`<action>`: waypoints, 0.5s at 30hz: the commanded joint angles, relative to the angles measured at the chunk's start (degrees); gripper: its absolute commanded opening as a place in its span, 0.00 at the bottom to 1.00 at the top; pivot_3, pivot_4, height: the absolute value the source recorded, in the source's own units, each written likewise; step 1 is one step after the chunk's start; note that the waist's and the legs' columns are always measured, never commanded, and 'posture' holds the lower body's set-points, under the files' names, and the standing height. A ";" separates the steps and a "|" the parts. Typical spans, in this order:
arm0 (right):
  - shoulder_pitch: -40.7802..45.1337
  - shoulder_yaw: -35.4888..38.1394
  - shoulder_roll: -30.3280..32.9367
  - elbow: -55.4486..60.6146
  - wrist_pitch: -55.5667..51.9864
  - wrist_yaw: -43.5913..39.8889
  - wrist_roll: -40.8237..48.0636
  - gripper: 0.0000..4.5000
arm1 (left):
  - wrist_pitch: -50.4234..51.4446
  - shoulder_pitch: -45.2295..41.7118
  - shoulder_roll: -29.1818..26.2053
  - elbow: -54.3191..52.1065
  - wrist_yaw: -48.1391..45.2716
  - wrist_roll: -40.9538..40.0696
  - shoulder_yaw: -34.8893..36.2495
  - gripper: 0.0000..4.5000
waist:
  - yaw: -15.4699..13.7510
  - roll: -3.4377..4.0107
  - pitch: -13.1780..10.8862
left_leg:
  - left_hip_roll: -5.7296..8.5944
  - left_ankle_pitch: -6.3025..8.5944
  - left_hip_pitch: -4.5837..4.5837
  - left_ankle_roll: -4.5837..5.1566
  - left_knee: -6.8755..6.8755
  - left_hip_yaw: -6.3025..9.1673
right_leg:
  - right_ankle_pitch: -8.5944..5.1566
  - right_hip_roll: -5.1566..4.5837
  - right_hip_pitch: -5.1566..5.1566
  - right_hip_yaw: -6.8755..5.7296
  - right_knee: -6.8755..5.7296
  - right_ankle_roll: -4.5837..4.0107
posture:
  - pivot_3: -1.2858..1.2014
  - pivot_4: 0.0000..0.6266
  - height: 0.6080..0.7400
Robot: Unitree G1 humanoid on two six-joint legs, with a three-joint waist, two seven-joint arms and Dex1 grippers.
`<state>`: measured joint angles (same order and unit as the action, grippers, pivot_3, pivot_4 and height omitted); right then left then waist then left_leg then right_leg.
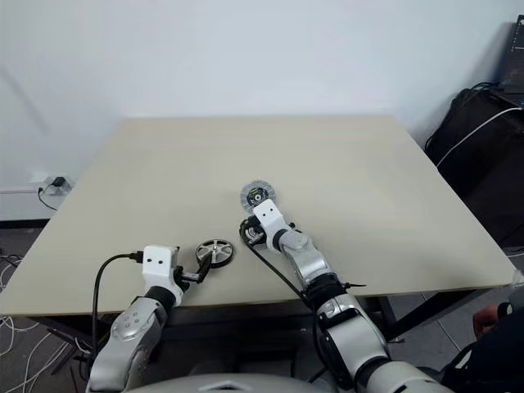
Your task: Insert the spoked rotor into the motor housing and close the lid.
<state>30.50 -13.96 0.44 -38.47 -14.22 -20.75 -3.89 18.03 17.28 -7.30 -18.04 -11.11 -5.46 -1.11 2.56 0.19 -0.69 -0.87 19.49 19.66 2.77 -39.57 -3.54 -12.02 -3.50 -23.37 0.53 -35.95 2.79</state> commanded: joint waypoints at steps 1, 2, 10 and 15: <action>-0.75 0.87 0.75 1.25 -0.65 -0.64 0.25 0.00 | -0.46 -0.41 -0.07 -1.94 0.24 -0.23 0.14 1.00 | -0.02 -0.01 0.01 | 0.00 0.01 0.00 0.03 0.00 0.00 | 0.00 0.00 0.00 0.00 0.00 0.00 | 0.52 0.00 1.00; -0.70 1.01 0.61 2.22 -0.26 -0.96 0.51 0.00 | -0.46 -0.46 -0.04 -1.88 0.21 -0.24 0.13 1.00 | -0.02 0.00 0.01 | 0.00 0.01 0.00 0.04 0.00 0.00 | 0.01 0.00 0.00 0.00 0.00 0.00 | 0.52 0.00 1.00; 0.47 2.21 -0.94 10.75 0.80 -1.38 2.21 0.00 | -0.34 -1.10 0.05 -1.53 -0.03 -0.24 -0.16 1.00 | 0.10 0.11 -0.08 | 0.02 -0.09 0.20 -0.16 0.02 0.00 | 0.01 0.01 -0.23 0.00 0.01 0.01 | 0.52 0.00 1.00; 1.62 2.84 -2.11 9.61 1.70 -0.15 2.08 0.00 | -0.31 -0.92 0.11 -1.70 -0.06 -0.27 -0.16 1.00 | 0.10 0.10 -0.09 | 0.02 -0.08 0.19 -0.15 0.03 0.00 | 0.01 0.02 -0.21 0.00 0.01 0.00 | 0.52 0.00 1.00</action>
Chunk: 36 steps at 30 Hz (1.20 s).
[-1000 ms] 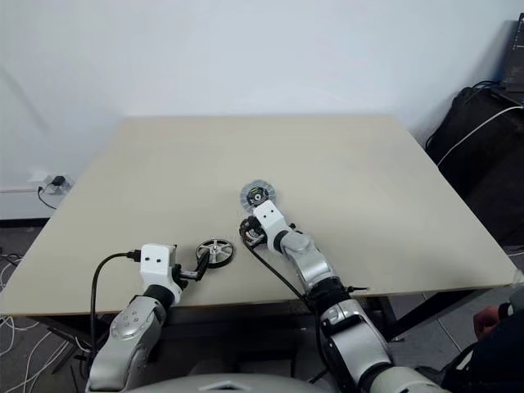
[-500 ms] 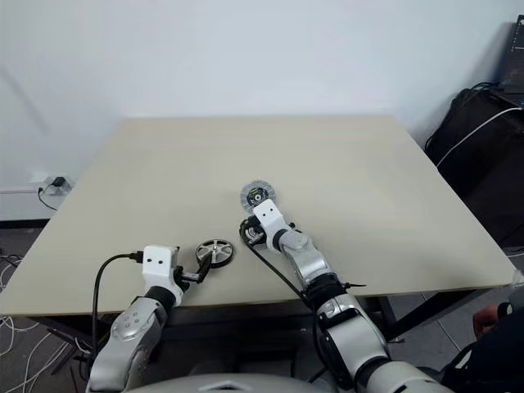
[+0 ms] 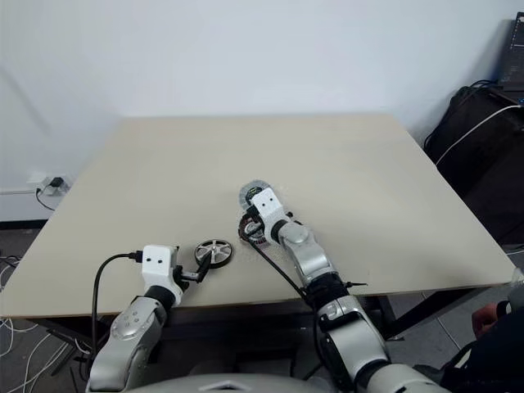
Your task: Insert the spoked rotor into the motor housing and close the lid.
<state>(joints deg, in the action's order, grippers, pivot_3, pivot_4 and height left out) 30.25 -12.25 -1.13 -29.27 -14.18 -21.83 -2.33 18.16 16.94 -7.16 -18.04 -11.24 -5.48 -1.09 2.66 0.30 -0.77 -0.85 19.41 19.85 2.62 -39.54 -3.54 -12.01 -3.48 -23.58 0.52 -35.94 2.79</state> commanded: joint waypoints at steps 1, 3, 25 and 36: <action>1.91 1.02 -0.45 -0.91 1.91 1.20 0.18 0.00 | -0.44 -0.53 -0.02 -1.76 0.09 -0.25 -0.16 1.00 | -0.02 -0.01 0.00 | 0.00 0.00 -0.01 0.00 0.00 0.00 | 0.00 0.00 0.01 0.00 0.00 0.00 | 0.52 0.00 1.00; 1.85 0.78 -0.18 -3.33 2.05 1.53 -0.38 0.00 | -0.47 -0.44 0.03 -1.82 0.16 -0.25 -0.13 1.00 | -0.09 -0.02 0.01 | 0.00 0.00 -0.02 0.00 0.00 0.00 | 0.00 -0.01 0.02 0.00 0.00 0.00 | 0.52 0.00 1.00; -1.47 -1.43 5.05 6.86 -5.20 -3.44 -1.76 0.00 | -0.26 -0.81 -0.09 -1.59 0.02 -0.12 -0.37 1.00 | -0.09 0.09 0.06 | 0.03 -0.02 0.02 0.03 0.01 0.00 | 0.02 -0.01 -0.02 0.00 0.03 -0.03 | 0.52 0.00 1.00; -0.68 -7.49 7.70 10.86 -14.00 -8.30 -4.18 0.00 | -0.58 -0.93 0.34 -1.06 0.27 -0.07 -0.56 1.00 | -0.14 0.05 0.03 | 0.17 0.09 -0.01 0.22 0.00 0.01 | 0.01 0.00 0.00 -0.01 0.01 -0.04 | 0.52 0.00 1.00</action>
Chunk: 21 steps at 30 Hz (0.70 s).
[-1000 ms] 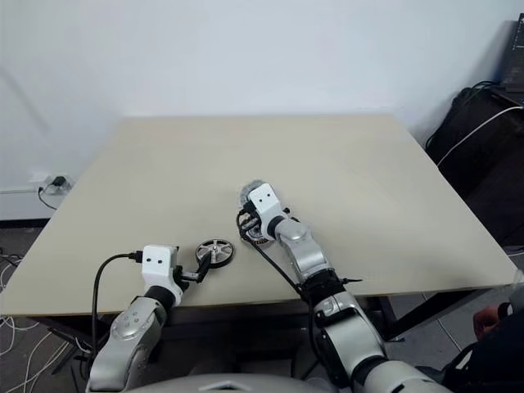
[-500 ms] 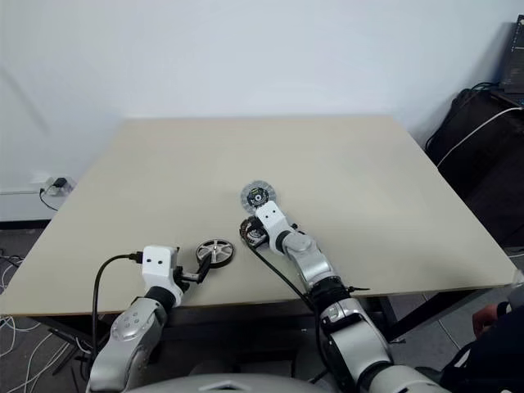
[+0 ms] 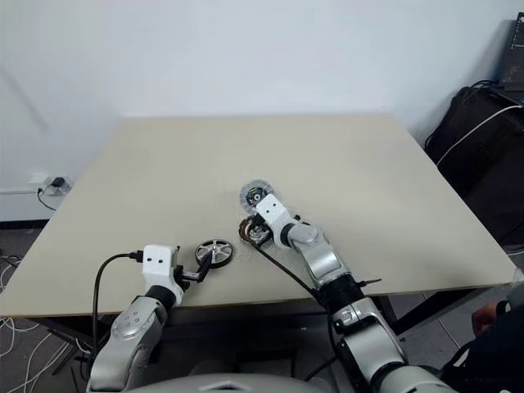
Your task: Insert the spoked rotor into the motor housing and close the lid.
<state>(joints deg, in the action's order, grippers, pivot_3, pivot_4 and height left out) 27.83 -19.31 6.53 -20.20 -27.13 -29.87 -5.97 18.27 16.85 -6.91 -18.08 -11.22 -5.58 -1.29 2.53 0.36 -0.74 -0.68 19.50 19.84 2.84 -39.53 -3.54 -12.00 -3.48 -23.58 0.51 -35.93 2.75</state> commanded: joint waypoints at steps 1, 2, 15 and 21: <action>1.80 -0.50 -0.01 1.84 -1.32 -0.24 -0.56 0.00 | -0.72 -0.83 0.13 -0.98 0.27 0.01 -0.35 1.00 | -0.04 -0.01 -0.01 | 0.03 0.00 0.00 0.00 0.00 0.00 | 0.00 0.00 0.00 0.00 0.00 0.00 | 0.52 0.00 1.00; 1.89 -0.64 -0.01 1.90 -1.66 -0.57 -0.45 0.00 | -0.76 -0.80 0.18 -0.93 0.31 0.03 -0.37 1.00 | -0.08 -0.02 -0.01 | 0.04 -0.01 0.00 -0.02 0.00 0.00 | 0.00 0.00 0.00 0.00 0.00 0.00 | 0.52 0.00 1.00; 3.50 -2.60 1.21 -0.21 -6.17 1.00 -3.71 0.00 | -0.91 -0.61 0.11 -0.89 0.57 0.15 -0.31 1.00 | -0.24 -0.06 -0.04 | 0.07 -0.08 0.00 -0.15 0.00 0.00 | 0.00 0.00 0.00 0.00 0.01 0.00 | 0.52 0.00 1.00; 3.88 -2.59 0.89 -1.38 -6.70 2.35 -4.42 0.00 | -0.67 -0.58 -0.11 -1.02 0.47 0.12 -0.25 1.00 | -0.24 -0.06 -0.03 | 0.08 -0.10 0.00 -0.18 0.00 0.00 | 0.00 0.00 0.01 0.00 0.01 0.00 | 0.52 0.00 1.00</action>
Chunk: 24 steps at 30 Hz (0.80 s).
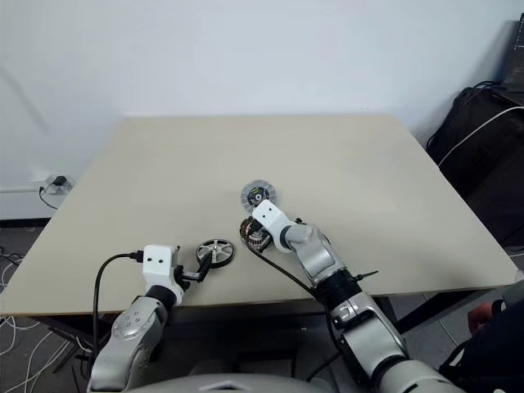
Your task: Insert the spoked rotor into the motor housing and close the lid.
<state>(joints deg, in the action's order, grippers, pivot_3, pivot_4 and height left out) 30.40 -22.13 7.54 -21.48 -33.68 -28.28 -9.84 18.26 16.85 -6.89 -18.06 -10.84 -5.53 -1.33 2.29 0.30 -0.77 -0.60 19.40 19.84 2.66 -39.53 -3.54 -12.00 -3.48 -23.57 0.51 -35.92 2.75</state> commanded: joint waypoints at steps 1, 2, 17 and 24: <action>1.38 0.34 -0.29 -0.44 -0.09 0.99 -0.54 0.00 | -0.63 -0.56 -0.15 -1.03 0.09 0.08 -0.21 1.00 | 0.00 0.00 0.00 | 0.00 0.01 0.00 0.01 0.00 0.00 | 0.00 0.00 0.00 0.00 0.00 0.00 | 0.52 0.00 1.00; 1.45 0.43 -0.43 -0.71 -0.06 1.19 -0.53 0.00 | -0.57 -0.56 -0.16 -1.06 0.10 0.08 -0.20 1.00 | 0.00 0.00 0.00 | 0.00 0.00 0.00 0.01 0.00 0.00 | 0.00 0.00 0.00 0.00 0.00 0.00 | 0.52 0.00 1.00; 3.36 4.53 -3.62 -5.80 11.31 5.41 1.74 0.00 | -0.56 -0.23 -0.05 -1.27 0.86 0.04 0.05 1.00 | 0.14 -0.01 -0.03 | -0.01 -0.01 0.00 -0.02 0.00 0.00 | 0.00 0.00 -0.01 0.00 0.00 0.01 | 0.52 0.00 1.00; 3.22 2.75 -2.89 -1.92 8.52 2.28 1.12 0.00 | -0.73 -0.47 0.08 -0.95 0.92 0.02 -0.06 1.00 | 0.14 -0.01 -0.03 | -0.03 0.00 0.01 0.00 0.00 0.00 | 0.00 0.00 -0.01 0.00 0.00 0.00 | 0.52 0.00 1.00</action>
<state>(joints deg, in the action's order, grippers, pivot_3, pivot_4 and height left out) 32.25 -19.24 4.54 -26.00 -24.53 -25.27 -8.51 18.27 17.09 -6.87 -18.07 -10.02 -5.45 -1.25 2.43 0.29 -0.81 -0.63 19.41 19.84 2.66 -39.53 -3.53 -12.00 -3.49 -23.57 0.51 -35.92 2.76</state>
